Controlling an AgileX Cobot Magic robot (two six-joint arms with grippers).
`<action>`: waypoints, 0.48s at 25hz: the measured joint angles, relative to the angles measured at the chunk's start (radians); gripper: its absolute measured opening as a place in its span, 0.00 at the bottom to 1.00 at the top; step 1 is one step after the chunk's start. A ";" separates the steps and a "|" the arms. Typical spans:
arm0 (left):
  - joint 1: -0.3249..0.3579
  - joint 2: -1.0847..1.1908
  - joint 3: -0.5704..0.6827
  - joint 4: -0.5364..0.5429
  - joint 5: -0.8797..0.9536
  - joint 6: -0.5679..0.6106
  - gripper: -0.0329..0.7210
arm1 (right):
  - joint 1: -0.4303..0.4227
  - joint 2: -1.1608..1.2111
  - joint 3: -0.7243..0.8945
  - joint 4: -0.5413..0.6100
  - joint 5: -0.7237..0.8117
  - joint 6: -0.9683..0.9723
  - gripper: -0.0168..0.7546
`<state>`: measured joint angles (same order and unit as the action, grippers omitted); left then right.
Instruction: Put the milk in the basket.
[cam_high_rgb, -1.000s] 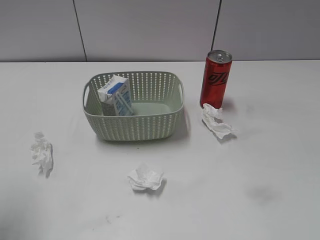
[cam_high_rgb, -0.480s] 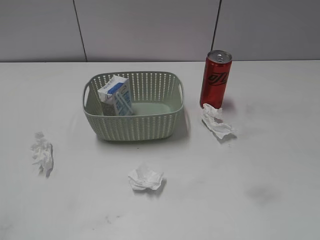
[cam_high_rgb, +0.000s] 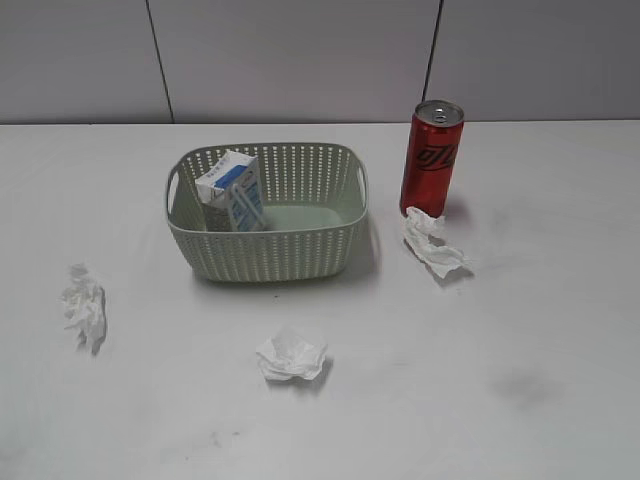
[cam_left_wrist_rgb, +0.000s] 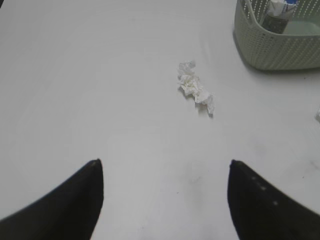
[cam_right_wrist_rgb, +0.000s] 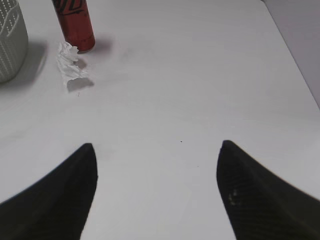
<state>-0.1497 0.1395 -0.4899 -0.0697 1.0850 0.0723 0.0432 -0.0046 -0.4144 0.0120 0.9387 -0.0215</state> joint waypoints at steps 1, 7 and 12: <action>0.000 0.000 0.001 0.000 0.000 0.007 0.82 | 0.000 0.000 0.000 0.000 0.000 0.000 0.79; 0.000 -0.001 0.007 -0.001 0.001 0.034 0.82 | 0.000 0.000 0.000 0.000 0.000 0.001 0.79; 0.000 -0.001 0.007 -0.002 0.001 0.037 0.82 | 0.000 0.000 0.000 0.000 0.000 0.001 0.79</action>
<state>-0.1497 0.1384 -0.4833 -0.0714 1.0859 0.1088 0.0432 -0.0046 -0.4144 0.0120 0.9387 -0.0202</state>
